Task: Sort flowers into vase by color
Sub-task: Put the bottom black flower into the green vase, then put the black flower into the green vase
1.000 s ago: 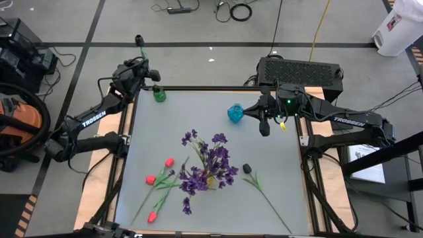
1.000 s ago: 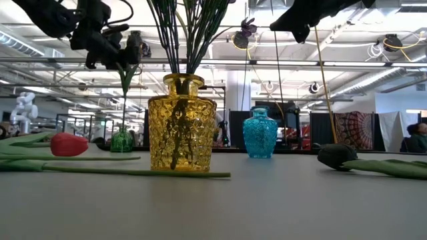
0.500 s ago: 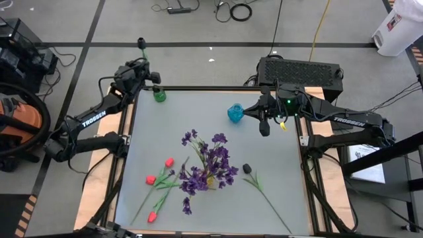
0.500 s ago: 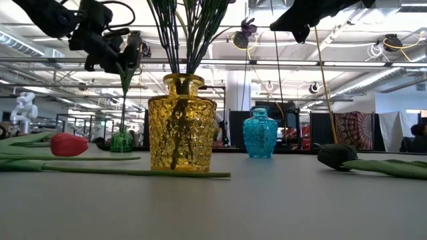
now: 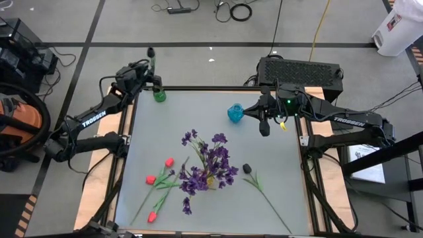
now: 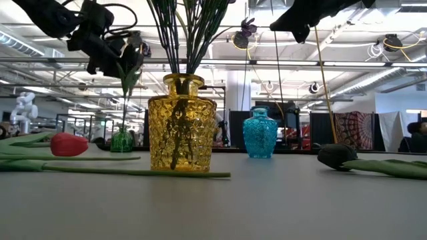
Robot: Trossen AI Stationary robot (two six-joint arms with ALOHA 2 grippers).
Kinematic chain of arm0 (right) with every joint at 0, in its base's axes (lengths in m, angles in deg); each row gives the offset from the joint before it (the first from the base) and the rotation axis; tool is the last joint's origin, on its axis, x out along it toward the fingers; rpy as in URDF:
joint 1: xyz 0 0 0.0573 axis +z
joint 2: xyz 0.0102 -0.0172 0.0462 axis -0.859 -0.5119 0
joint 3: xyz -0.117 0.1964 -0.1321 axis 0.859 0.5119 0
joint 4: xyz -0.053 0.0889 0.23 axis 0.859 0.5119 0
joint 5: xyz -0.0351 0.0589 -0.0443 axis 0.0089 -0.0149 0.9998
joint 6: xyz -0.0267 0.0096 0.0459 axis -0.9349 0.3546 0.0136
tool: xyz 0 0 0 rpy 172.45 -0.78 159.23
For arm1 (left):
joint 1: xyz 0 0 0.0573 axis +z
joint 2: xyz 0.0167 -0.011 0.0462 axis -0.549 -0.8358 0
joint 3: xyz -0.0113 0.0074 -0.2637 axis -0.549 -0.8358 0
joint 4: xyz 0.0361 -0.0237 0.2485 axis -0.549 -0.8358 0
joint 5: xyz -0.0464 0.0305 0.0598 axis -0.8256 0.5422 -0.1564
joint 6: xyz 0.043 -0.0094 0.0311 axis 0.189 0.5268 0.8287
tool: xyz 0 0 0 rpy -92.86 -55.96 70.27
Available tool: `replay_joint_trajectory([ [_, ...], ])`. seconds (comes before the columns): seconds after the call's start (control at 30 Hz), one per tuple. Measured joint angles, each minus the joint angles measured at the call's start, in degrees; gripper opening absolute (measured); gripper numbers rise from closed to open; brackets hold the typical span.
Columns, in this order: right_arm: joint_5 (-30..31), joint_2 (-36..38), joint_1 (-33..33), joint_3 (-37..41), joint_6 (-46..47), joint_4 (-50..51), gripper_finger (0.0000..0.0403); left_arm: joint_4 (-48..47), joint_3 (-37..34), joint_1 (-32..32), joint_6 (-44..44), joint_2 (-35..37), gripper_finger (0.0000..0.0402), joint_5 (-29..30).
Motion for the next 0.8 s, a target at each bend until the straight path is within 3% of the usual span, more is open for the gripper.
replay_joint_trajectory([
  [0.17, 0.0, 0.0, 0.0, 0.0, 0.0, 0.0, 0.0013, -6.4, 0.0, 0.0, 0.0, 1.0, 0.0178, -0.1],
  [0.37, 0.0, 0.0, 0.0, 0.0, 0.0, 0.0, 0.0013, -11.3, 0.0, 0.0, 1.1, 4.4, 0.0182, 0.0],
  [0.8, 0.0, 0.0, 0.0, 0.0, 0.0, 0.0, 0.0013, -4.9, 0.0, 0.0, 1.6, 15.6, 0.0183, -1.3],
])
